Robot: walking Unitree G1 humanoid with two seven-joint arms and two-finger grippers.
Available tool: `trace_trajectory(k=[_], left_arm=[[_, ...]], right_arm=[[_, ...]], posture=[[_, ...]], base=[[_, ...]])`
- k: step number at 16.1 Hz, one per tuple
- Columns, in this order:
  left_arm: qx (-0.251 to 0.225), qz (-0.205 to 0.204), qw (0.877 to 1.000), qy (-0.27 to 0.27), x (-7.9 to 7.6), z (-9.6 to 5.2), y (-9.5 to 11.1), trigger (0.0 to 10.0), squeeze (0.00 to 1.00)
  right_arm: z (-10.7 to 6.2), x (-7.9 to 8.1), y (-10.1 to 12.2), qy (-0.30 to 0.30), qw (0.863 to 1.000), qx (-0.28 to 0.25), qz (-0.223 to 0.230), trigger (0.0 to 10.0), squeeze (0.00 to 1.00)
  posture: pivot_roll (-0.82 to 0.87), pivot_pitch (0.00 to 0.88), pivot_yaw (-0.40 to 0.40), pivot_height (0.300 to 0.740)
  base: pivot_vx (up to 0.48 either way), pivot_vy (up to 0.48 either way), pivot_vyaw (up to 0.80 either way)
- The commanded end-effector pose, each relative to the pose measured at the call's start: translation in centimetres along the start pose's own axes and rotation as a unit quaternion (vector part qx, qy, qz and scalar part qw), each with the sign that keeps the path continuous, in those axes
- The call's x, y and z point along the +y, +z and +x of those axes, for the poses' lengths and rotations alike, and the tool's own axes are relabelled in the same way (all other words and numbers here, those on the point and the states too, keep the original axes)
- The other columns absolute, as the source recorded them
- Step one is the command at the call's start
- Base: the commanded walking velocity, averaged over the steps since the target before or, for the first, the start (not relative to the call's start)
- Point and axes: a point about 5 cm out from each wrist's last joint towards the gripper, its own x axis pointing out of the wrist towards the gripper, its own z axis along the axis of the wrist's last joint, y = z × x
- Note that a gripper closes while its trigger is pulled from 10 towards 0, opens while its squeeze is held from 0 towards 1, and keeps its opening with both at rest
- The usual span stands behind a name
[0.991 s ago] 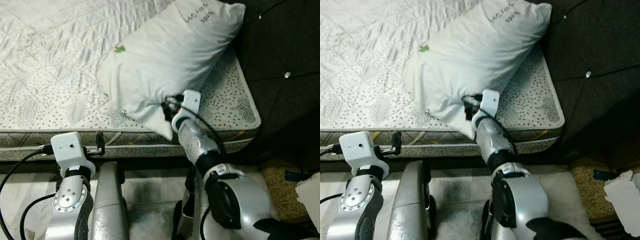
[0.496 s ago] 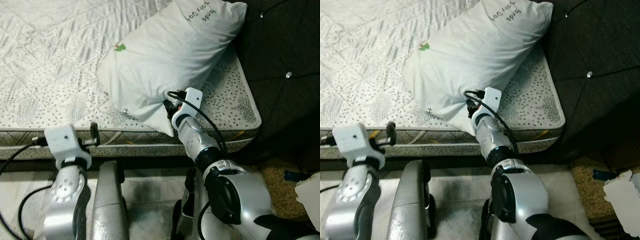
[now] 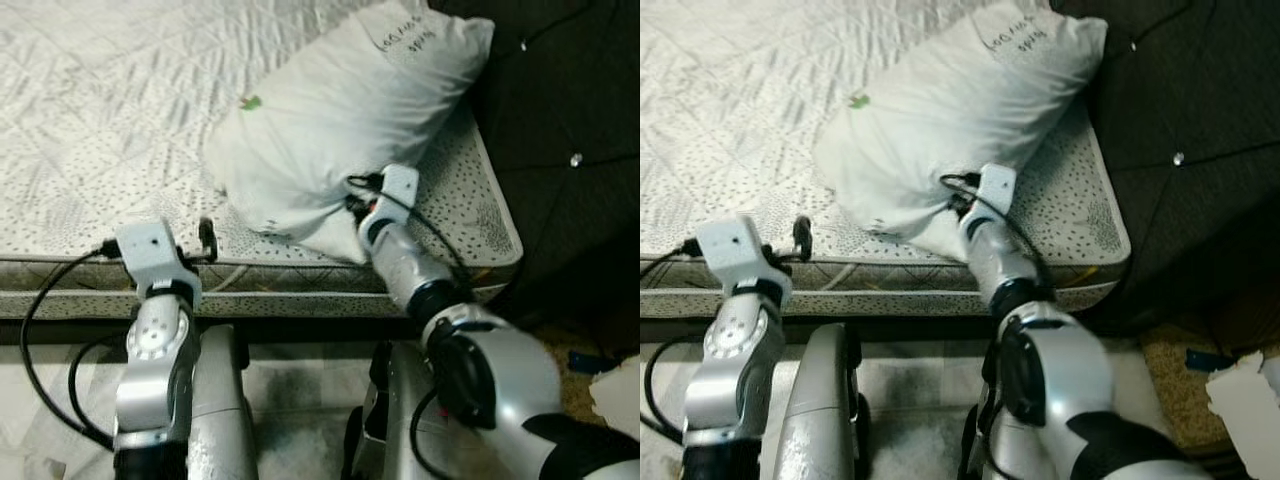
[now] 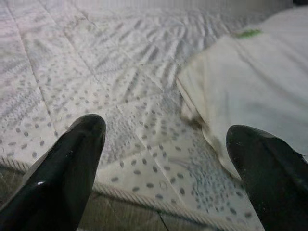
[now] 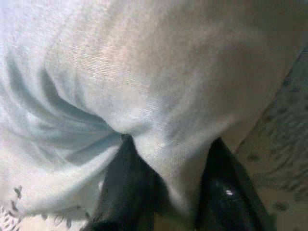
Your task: Clean up the room
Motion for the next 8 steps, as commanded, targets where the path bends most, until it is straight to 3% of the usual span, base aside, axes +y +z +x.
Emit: trace_trajectory(k=[1, 5, 7, 8], left_arm=[[-0.005, -0.003, 1.000, 0.007, 0.1, 0.5, 0.0, 10.0, 0.00], [-0.017, -0.009, 1.000, 0.001, -0.5, 2.0, 0.0, 10.0, 0.00], [-0.021, -0.011, 1.000, -0.001, -0.9, 2.7, 0.1, 10.0, 0.00], [-0.021, -0.011, 1.000, -0.002, -0.9, 2.8, 0.1, 10.0, 0.00]], right_arm=[[0.1, -2.0, 4.4, -0.039, 0.997, -0.069, -0.016, 0.0, 0.00], [-1.3, -7.5, 11.1, -0.112, 0.981, -0.143, -0.065, 0.0, 0.00], [-2.7, -10.8, 13.5, -0.154, 0.969, -0.167, -0.093, 0.0, 0.00], [-2.9, -11.3, 13.8, -0.161, 0.967, -0.169, -0.098, 0.0, 0.00]], posture=[[0.19, 0.000, -0.078, 0.565], [0.14, 0.000, -0.081, 0.565], [0.12, 0.000, -0.080, 0.565], [0.12, 0.000, -0.079, 0.565]], base=[[0.000, 0.000, 0.00], [0.000, 0.000, 0.00], [0.000, 0.000, 0.00], [0.000, 0.000, 0.00]])
